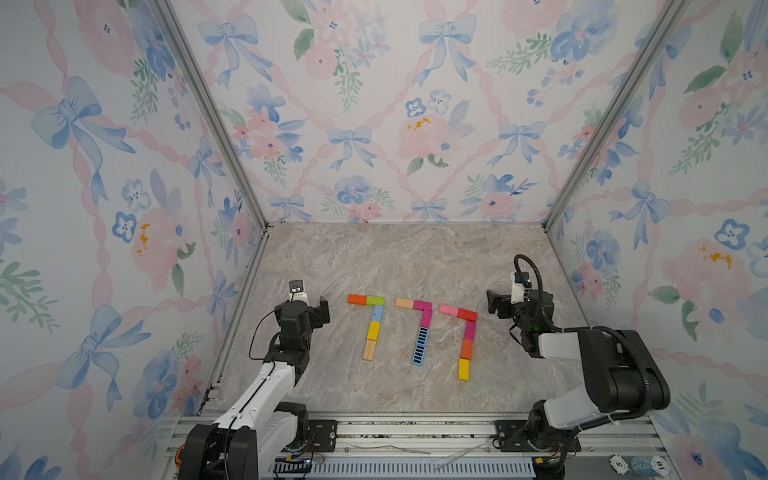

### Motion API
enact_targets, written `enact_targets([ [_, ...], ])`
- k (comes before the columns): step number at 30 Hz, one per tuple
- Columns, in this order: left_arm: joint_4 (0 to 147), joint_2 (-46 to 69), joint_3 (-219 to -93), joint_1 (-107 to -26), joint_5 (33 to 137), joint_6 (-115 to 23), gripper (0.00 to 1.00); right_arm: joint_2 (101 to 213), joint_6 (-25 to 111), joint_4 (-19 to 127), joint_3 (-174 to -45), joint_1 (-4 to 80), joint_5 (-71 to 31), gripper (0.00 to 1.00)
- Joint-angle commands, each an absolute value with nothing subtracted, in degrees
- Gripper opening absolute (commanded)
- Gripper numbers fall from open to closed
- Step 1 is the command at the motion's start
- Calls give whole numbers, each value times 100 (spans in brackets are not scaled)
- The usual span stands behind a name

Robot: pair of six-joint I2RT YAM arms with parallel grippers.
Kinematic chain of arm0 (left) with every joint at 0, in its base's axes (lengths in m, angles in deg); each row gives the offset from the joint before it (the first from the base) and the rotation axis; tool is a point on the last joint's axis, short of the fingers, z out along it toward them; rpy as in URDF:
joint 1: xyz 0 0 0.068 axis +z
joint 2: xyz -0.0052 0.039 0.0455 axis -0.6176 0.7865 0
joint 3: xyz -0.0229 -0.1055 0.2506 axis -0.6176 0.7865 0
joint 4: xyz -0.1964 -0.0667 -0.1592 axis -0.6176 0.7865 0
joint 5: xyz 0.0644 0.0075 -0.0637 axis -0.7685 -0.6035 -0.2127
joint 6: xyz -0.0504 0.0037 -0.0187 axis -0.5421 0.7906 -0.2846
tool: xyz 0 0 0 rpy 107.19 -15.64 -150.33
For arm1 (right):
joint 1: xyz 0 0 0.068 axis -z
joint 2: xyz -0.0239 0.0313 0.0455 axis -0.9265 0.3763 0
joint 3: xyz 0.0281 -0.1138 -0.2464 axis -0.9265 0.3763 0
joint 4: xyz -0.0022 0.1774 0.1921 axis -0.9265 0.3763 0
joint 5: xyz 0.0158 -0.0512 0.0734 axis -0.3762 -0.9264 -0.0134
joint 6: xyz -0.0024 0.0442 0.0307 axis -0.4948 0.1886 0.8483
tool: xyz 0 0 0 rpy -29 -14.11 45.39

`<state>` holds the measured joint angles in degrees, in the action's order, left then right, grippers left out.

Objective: Assemble the number 7 with building blocks
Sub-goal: Reset both arms

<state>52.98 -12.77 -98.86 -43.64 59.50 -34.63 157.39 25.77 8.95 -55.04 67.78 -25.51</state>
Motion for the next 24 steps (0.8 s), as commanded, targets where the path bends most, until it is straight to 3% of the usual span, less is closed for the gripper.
enact_targets([
  [1,3418,-769,-9584,-4315,6473,-2828,98,15737,2474,321,-5532,6739,-2715,97],
  [6,2922,369,-9841,-4280,6655,-2800,98,15720,2574,477,-5596,6752,-2941,96],
  [17,867,1591,-9540,-4051,7575,-2685,98,15719,2571,479,-5596,6750,-2944,97],
  [24,1281,1661,-9822,-3932,6957,-3095,98,15718,2571,490,-5596,6753,-2950,96],
])
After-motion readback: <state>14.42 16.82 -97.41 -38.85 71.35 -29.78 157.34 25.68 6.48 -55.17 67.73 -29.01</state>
